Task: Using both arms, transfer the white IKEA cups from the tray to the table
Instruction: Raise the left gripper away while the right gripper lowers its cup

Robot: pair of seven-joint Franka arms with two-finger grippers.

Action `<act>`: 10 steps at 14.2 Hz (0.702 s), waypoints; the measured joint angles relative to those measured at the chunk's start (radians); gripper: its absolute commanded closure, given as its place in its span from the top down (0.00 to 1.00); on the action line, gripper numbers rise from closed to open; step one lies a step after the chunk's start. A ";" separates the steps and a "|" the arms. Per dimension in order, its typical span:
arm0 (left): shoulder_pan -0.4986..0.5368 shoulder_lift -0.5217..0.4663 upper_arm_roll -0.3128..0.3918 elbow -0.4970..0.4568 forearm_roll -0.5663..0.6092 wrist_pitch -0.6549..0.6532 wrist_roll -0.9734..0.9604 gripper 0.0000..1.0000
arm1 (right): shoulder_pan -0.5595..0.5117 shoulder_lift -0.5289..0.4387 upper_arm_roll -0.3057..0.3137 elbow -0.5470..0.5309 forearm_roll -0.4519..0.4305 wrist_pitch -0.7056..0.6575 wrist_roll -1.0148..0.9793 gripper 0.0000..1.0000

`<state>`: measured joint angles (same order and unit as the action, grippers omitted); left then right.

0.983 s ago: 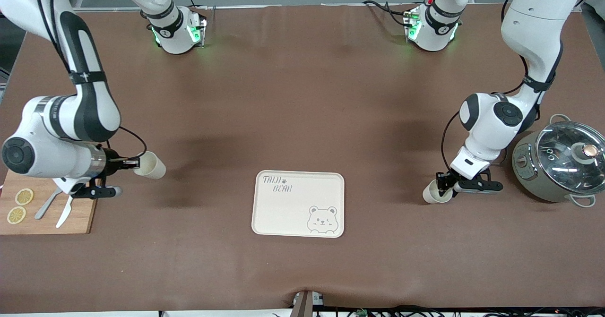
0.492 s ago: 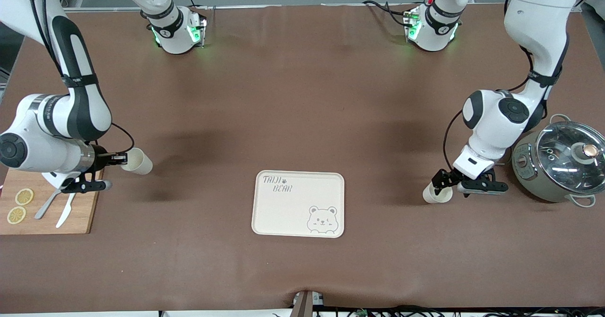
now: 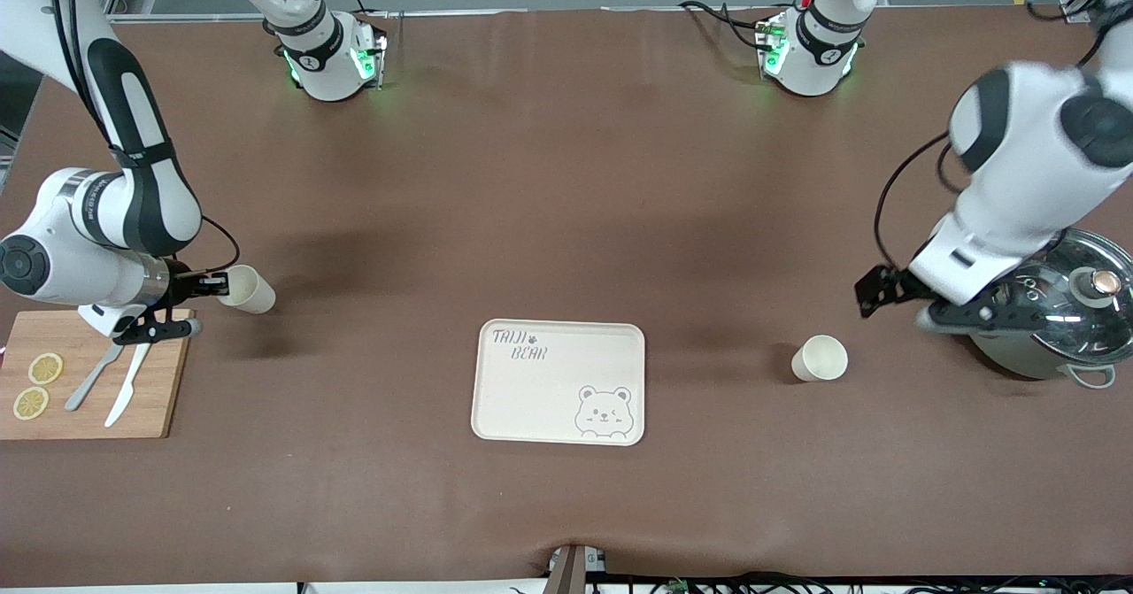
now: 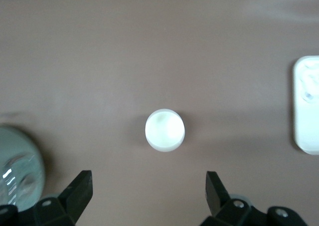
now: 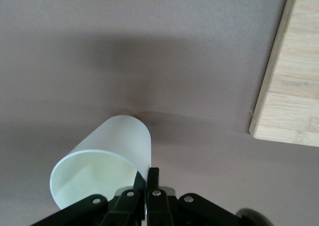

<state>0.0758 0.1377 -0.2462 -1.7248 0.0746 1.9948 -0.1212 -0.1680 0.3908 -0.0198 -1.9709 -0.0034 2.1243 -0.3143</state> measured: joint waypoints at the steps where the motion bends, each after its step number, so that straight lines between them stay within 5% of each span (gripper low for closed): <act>1: -0.001 -0.013 -0.007 0.056 0.000 -0.097 -0.008 1.00 | -0.002 0.000 0.000 -0.003 0.000 0.001 -0.007 0.00; 10: 0.007 0.018 -0.016 0.121 -0.015 -0.194 -0.040 1.00 | -0.018 0.015 0.000 -0.021 -0.017 0.009 -0.011 0.00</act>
<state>0.0824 0.1553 -0.2620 -1.6034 0.0594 1.8009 -0.1611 -0.1857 0.4056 -0.0200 -1.9920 -0.0205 2.1330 -0.3255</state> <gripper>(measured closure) 0.000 0.978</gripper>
